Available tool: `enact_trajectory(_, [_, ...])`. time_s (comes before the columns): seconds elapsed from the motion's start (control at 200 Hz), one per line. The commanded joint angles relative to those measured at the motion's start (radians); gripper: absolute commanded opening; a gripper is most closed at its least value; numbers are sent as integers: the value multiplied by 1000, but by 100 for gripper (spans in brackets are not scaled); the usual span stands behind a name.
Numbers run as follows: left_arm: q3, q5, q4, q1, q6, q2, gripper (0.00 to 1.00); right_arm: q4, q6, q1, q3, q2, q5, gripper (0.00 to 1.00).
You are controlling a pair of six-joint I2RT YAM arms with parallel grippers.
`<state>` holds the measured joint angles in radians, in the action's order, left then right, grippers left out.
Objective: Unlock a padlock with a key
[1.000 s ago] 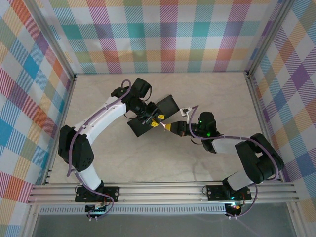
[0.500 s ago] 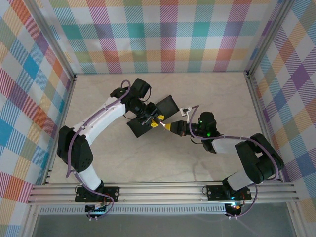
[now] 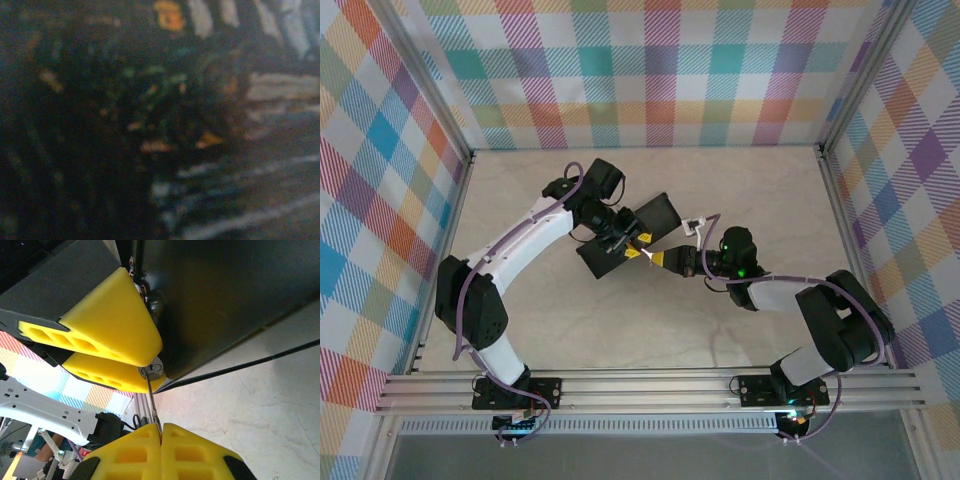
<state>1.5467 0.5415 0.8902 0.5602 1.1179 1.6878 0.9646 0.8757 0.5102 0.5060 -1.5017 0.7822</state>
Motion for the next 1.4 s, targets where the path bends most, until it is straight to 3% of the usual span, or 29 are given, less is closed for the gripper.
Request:
enact_trajectory(0.0, [7, 44, -30, -8, -32, -74, 0, 40, -26, 7, 43, -17, -11, 2])
enact_trajectory(0.58, [12, 41, -12, -11, -38, -79, 0, 89, -71, 7, 31, 25, 23, 2])
enact_trajectory(1.395, [-5, 46, -20, -28, -24, -96, 0, -89, -197, 7, 26, 62, -6, 2])
